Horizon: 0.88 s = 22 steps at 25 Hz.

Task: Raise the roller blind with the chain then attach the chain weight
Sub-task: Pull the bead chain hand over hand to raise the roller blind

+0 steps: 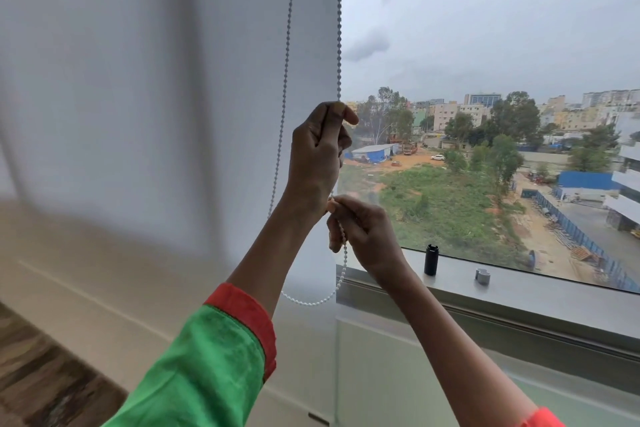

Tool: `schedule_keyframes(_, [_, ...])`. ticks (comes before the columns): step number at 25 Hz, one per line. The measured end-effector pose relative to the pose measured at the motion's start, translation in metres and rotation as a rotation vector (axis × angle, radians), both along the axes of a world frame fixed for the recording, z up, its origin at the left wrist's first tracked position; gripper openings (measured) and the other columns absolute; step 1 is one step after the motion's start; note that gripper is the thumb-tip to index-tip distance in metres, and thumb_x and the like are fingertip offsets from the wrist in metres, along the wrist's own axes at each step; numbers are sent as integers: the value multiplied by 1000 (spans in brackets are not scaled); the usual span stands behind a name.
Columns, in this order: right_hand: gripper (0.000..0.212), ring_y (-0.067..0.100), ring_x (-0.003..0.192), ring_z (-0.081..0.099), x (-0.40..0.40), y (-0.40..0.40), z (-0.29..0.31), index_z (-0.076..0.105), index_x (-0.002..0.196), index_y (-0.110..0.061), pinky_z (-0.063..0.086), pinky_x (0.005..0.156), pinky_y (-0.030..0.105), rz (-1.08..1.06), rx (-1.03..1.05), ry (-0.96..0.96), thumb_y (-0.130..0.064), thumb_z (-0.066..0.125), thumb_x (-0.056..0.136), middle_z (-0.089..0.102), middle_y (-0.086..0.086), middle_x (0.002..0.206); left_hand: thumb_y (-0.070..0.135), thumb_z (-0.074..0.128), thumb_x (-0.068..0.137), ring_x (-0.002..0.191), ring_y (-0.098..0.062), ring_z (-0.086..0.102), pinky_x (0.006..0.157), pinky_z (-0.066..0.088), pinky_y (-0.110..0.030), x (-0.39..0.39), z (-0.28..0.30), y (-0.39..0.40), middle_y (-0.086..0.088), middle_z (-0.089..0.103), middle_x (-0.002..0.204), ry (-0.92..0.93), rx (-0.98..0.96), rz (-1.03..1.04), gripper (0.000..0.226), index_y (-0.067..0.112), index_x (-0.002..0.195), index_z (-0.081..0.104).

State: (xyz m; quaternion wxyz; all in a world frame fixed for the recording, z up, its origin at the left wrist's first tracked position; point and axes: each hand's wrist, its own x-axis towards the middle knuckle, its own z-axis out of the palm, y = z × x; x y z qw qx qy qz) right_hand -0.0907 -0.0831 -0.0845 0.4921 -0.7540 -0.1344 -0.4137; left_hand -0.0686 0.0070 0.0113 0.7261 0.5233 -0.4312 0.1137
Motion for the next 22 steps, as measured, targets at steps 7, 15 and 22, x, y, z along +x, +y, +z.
schedule_keyframes(7, [29,22,84,71,-19,-24,-6,71,100,-18,56,78,33,105,57,209,-39,60,83,75,4,88,18,41,98,50,-8,36,47,33,-19,0,-37,17,-1,42,58,-15,53,-10,25,19,81,59])
schedule_keyframes(15, [38,28,84,71,-20,-10,81,62,110,1,58,73,34,237,274,48,-28,42,97,70,16,101,22,41,98,52,-5,40,50,36,-18,-9,-76,15,9,47,54,31,124,-58,28,25,77,60])
schedule_keyframes(22, [20,8,47,50,-14,14,110,67,97,-8,43,49,19,344,357,-26,-15,49,95,67,0,65,22,41,98,54,-11,32,51,30,-23,-5,-95,20,-8,38,60,63,179,-75,28,10,80,58])
